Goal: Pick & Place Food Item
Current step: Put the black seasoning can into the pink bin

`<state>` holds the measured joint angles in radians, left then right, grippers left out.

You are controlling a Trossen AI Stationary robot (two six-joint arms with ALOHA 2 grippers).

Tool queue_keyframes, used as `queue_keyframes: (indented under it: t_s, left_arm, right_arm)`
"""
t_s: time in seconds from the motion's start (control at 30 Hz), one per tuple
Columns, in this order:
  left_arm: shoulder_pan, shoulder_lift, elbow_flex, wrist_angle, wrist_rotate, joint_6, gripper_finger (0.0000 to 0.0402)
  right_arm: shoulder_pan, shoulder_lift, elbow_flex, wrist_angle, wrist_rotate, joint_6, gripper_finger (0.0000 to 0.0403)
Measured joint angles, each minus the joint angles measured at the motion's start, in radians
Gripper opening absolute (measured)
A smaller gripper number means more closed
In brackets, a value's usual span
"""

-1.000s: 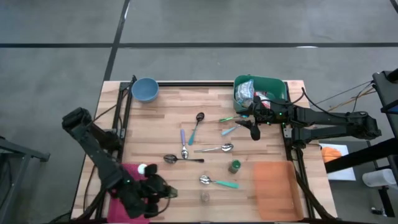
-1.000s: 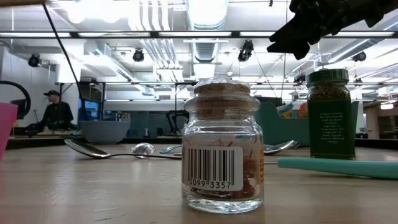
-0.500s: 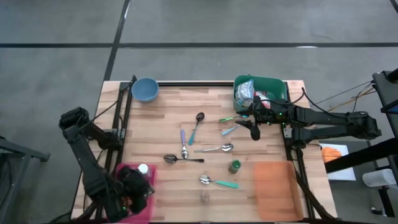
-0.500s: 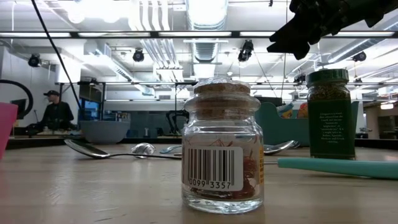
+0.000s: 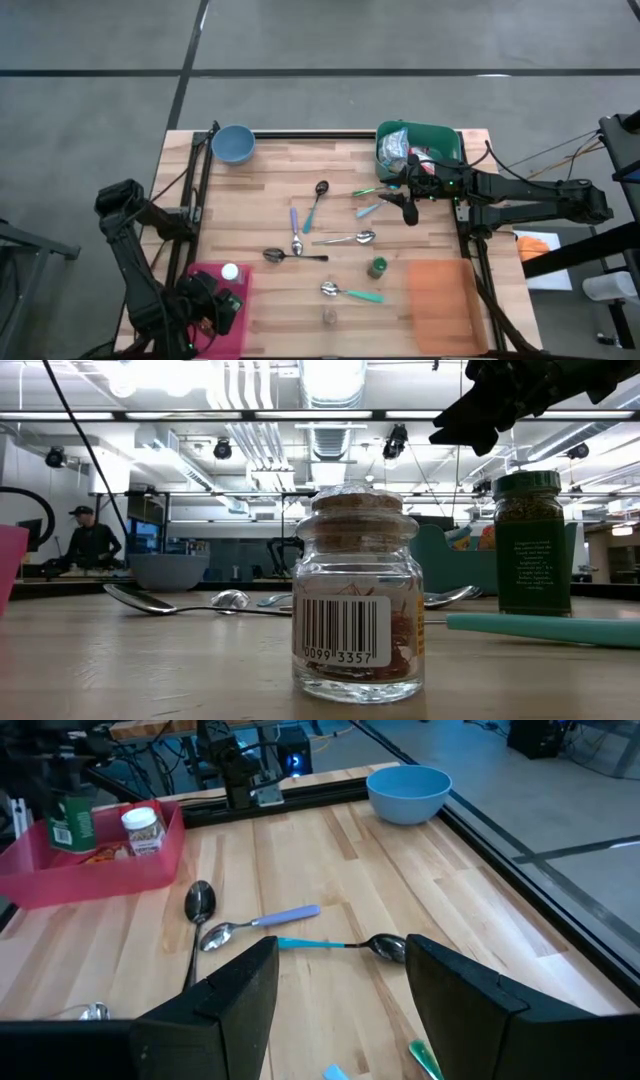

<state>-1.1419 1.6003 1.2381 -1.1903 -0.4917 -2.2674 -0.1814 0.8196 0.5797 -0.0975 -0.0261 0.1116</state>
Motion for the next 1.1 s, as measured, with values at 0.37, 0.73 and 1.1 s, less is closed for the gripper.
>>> queue_keyframes:
  t_s: [0.37,0.73,1.1]
  left_arm:
    - [0.003,0.05,-0.002,-0.007,0.066,-0.191,0.0118]
    - [0.021,0.127,-0.002,0.013,0.07,-0.273,0.0118]
    - [0.071,0.196,-0.002,0.032,0.212,-0.273,0.0118]
  right_arm:
    - [0.0,0.0,0.0,0.0,0.0,0.0,0.0214]
    - [0.0,0.0,0.0,0.0,0.0,0.0,0.0214]
    - [0.0,0.0,0.0,0.0,0.0,0.0,0.0214]
